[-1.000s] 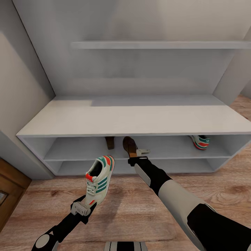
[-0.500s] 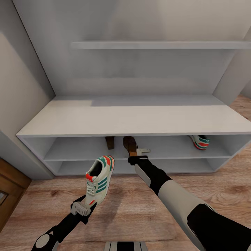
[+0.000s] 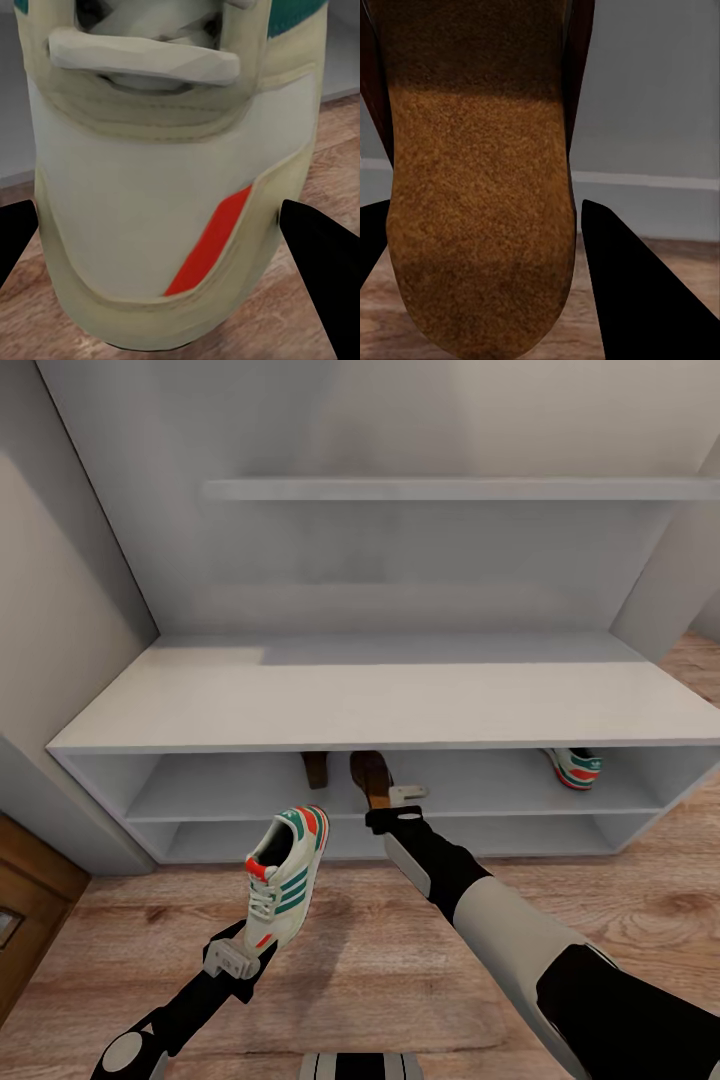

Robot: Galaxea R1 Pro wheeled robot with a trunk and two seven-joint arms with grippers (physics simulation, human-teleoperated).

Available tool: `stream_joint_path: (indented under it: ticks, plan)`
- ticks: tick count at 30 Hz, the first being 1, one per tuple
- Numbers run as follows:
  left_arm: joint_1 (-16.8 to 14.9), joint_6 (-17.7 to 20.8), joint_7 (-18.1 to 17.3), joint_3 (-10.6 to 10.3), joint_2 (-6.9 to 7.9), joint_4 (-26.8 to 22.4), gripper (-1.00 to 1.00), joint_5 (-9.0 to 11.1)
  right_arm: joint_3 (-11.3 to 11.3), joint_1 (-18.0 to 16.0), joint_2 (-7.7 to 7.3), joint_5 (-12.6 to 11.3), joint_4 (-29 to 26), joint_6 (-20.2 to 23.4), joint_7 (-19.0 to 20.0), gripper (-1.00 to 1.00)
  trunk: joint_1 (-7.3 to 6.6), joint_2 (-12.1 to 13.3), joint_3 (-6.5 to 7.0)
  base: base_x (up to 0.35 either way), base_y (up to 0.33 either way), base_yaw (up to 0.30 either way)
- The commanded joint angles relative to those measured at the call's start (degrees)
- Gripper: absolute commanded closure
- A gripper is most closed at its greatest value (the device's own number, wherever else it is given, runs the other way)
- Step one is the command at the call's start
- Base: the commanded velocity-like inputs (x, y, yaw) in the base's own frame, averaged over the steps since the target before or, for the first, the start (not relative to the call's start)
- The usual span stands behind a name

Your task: Pick up the two gym shoes and the two sandals from the corridor floor and place them onto the hallstand (shoe rack) in the corridor, making sure they are on the rack and not on the floor. Arrange them so the two gym shoes are next to each other and the two sandals are next to each other.

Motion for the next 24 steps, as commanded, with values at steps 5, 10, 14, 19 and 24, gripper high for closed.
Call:
stream_joint_path:
  ticks: [5,10,14,19,24]
  plan:
    - [-0.01,0.00,0.00,0.00,0.00,0.00,1.00,0.01,0.22,0.00,0.00,-0.12,0.00,-0.02,-0.04,1.00,0.00,0.00,0.00,0.000,0.000,0.000]
    - [0.00,0.00,0.00,0.00,0.00,0.00,1.00,0.01,0.33,-0.01,0.00,-0.13,-0.04,0.06,-0.05,1.00,0.00,0.00,0.00,0.000,0.000,0.000]
    - [0.00,0.00,0.00,0.00,0.00,0.00,1.00,0.01,0.38,-0.01,0.00,-0.16,-0.06,0.10,-0.05,1.00,0.00,0.00,0.00,0.012,0.000,0.000]
    - [0.01,0.00,0.00,0.00,0.00,0.00,1.00,0.01,0.40,-0.06,0.00,-0.18,-0.11,0.16,-0.05,1.00,0.00,0.00,0.00,0.131,0.000,0.000]
    - [-0.01,0.00,0.00,0.00,0.00,0.00,1.00,0.01,0.44,-0.08,0.00,-0.20,-0.20,0.14,-0.05,1.00,0.00,0.00,0.00,0.083,0.000,0.000]
